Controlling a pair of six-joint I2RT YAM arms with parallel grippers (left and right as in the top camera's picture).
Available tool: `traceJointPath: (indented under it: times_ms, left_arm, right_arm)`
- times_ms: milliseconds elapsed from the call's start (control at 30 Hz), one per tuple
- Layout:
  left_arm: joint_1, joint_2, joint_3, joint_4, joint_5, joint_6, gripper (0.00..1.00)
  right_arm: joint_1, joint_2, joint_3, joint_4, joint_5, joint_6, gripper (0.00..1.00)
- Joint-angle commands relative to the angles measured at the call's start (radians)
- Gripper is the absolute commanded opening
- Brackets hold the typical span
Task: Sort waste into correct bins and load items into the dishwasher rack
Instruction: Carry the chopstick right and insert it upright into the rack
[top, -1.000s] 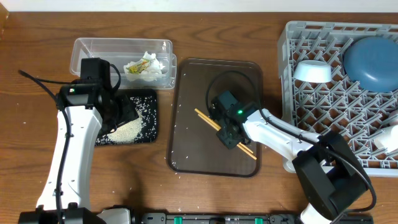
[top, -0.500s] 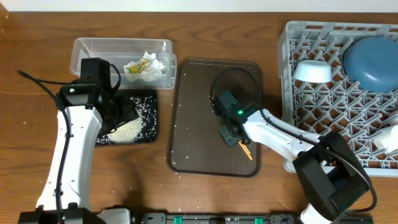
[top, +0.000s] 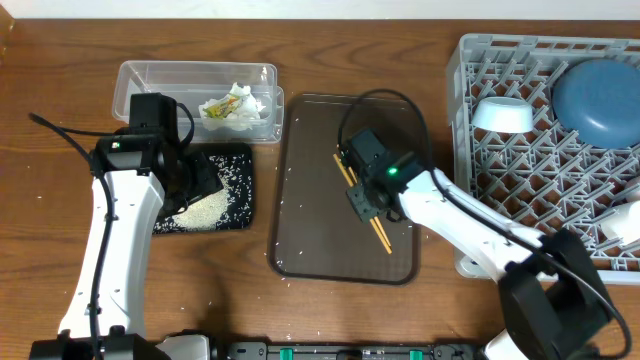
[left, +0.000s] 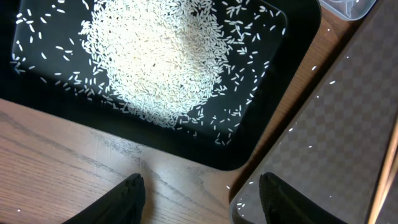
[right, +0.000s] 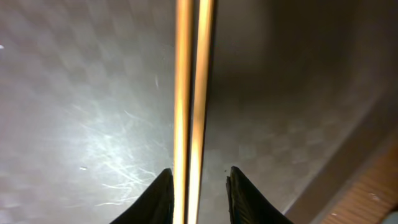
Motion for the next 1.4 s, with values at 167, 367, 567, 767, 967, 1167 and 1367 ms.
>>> traceJointPath:
  times_ms: [167,367,567,767,967,1167,1367]
  left_arm:
    - [0.004,-0.004,0.007,-0.003,-0.008,-0.002,0.62]
    - [0.004,-0.004,0.007,-0.003,-0.008,-0.002,0.62]
    - [0.004,-0.004,0.007,-0.004,-0.008,-0.002,0.62]
    - [0.004,-0.004,0.007,-0.003,-0.008,-0.002,0.62]
    - [0.004,-0.004,0.007,-0.003,-0.008,-0.002,0.62]
    - [0.004,-0.004,0.007,-0.003,0.044,-0.002,0.62]
    - [0.004,-0.004,0.007,-0.003,0.044,-0.002,0.62]
  right_arm:
    - [0.003,0.019,-0.003,-0.002,0.003,0.011,0.31]
    - [0.003,0.053,-0.003,0.010,0.002,0.022,0.32]
    - [0.004,0.136,-0.003,0.021,0.003,0.027,0.32]
    - [0.003,0.206,-0.003,0.043,0.003,0.029,0.12]
    - [-0.003,0.162,0.010,0.035,0.004,0.037,0.01]
    - [-0.082,-0.009,0.045,0.010,0.014,0.036,0.01]
    - [-0.252,-0.180,0.050,-0.074,0.014,0.036,0.01]
